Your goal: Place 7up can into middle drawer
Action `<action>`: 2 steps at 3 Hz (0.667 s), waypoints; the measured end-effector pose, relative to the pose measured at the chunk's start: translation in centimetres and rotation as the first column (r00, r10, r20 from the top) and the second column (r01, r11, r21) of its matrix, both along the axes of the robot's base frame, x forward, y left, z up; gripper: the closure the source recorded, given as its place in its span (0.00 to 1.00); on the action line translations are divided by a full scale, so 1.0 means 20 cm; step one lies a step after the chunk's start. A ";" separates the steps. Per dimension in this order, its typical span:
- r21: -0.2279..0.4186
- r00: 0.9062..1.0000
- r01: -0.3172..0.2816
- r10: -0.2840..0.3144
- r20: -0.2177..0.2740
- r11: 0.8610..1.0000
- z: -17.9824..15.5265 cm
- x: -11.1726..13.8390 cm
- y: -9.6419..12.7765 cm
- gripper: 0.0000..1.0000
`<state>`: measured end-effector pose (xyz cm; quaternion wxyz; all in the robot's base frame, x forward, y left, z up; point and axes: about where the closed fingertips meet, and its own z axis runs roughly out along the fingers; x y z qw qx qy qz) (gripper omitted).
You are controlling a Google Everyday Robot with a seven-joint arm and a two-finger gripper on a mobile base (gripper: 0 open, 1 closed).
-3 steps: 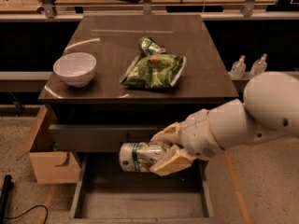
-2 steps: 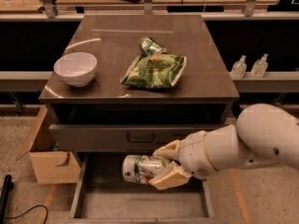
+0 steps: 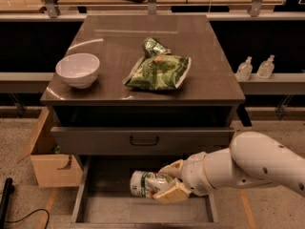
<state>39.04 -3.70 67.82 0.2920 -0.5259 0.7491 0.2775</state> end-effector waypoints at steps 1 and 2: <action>0.005 0.997 0.029 -0.028 -0.072 1.000 -0.18 0.04 -0.01 1.00; 0.031 0.982 0.110 -0.104 -0.159 0.993 -0.35 0.09 0.02 0.84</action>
Offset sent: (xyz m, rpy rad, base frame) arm 0.0417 0.0088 -0.1163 0.0943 0.2677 -0.2542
